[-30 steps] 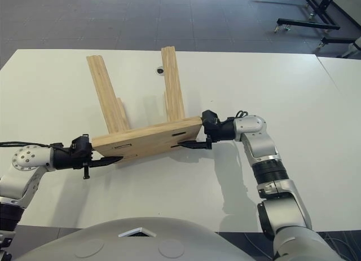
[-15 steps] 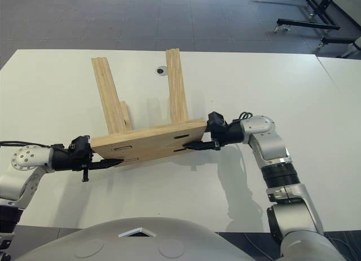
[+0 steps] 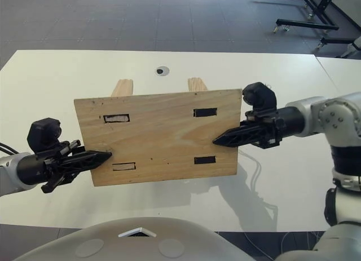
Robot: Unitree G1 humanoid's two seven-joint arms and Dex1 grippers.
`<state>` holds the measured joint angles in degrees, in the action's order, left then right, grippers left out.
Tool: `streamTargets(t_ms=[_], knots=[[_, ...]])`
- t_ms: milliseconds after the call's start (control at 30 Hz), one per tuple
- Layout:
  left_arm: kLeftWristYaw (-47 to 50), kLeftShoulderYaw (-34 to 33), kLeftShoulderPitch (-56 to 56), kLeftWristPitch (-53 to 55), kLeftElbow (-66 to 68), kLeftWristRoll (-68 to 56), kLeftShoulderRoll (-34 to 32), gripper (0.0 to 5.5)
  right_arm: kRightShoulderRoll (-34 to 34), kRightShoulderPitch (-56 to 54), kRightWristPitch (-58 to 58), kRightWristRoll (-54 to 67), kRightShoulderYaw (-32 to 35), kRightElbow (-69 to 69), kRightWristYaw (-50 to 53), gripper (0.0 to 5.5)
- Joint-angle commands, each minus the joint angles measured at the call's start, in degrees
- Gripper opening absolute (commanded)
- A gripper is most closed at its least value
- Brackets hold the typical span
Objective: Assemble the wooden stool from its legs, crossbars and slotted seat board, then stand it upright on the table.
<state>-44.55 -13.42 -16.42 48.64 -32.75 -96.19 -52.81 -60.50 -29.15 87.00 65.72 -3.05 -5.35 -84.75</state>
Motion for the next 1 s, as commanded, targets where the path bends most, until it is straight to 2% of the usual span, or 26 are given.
streamTargets(t_ms=[33,67,167,300,433,700,800,1000], knots=[[6.9,-1.1,-0.1,-0.9,0.9,-6.5,2.1,1.31,-5.8,-2.6,5.5,8.4,-7.6,4.3,0.4,1.46],[8.6,-1.3,0.0,-1.3,1.6,-8.2,2.9,1.31,-7.0,-3.8,5.5,10.8,-9.6,5.3,0.6,1.46],[11.6,-2.1,0.3,-2.0,3.6,-9.9,5.1,1.95,-8.6,-6.5,5.5,15.2,-14.3,7.7,2.5,1.46],[13.0,-3.1,0.9,-1.5,7.2,-9.1,6.4,2.54,-5.8,-5.9,5.5,17.4,-14.2,10.7,9.7,1.46],[11.5,-3.6,0.8,0.2,8.6,-5.5,6.4,3.24,0.4,-5.1,5.4,17.1,-9.4,16.3,20.0,2.43],[6.7,-2.9,0.8,1.0,11.7,1.1,8.0,4.64,5.5,-7.7,5.4,31.0,-7.1,22.6,35.5,4.13],[5.2,-3.1,0.6,0.4,12.5,3.6,9.2,4.66,7.5,-10.1,3.6,35.5,-3.8,27.8,40.7,4.78],[5.2,-5.1,3.6,-1.0,15.6,5.9,11.1,4.66,8.4,-16.7,3.8,36.7,3.7,36.3,42.4,4.83]])
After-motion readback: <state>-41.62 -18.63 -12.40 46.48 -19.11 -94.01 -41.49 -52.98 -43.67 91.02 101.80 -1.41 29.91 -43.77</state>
